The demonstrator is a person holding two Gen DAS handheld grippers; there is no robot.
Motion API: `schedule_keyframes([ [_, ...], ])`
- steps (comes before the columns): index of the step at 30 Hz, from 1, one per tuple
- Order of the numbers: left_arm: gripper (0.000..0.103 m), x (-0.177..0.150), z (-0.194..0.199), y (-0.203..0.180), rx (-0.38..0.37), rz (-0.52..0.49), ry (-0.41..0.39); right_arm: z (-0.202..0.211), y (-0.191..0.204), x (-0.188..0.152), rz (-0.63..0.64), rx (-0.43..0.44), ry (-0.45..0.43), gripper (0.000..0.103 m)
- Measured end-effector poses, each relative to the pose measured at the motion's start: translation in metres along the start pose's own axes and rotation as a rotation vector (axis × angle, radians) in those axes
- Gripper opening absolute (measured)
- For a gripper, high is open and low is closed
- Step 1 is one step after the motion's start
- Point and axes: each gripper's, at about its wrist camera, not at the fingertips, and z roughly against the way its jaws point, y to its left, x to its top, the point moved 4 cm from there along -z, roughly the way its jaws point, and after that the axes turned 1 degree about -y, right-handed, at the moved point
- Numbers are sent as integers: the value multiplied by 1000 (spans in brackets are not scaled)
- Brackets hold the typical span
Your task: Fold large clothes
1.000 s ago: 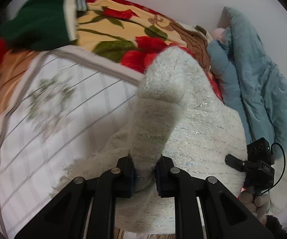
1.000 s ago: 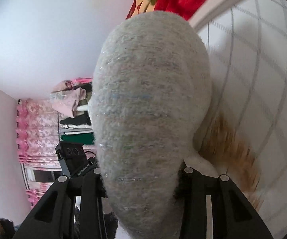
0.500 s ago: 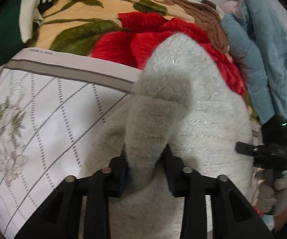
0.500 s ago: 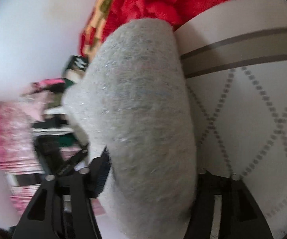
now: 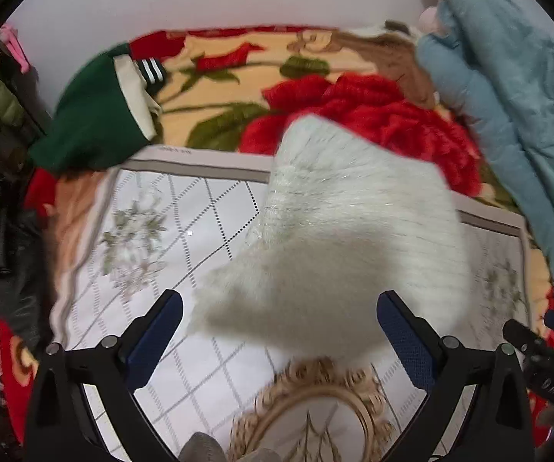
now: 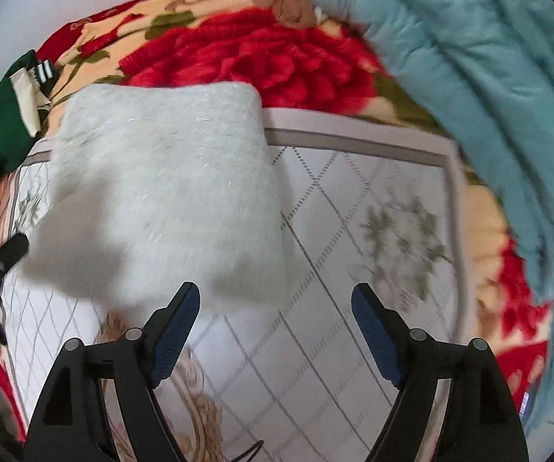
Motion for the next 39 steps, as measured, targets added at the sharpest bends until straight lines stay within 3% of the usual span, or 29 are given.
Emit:
schedule_keyframes([
  [11,103,-20,211,-3,-50,-40,-116,232,-7,-88,-68,-72,-141,83],
  [19,103,-46,350,3,-21,-43,-193,411,-5,-151,-48,-73,-284,83],
  [29,103,-83,436,8,-33,-20,-223,546,-8,-212,-48,-40,-407,83],
  [39,103,-97,476,12,-20,-6,-227,605,-11,-243,-28,-26,-444,83],
])
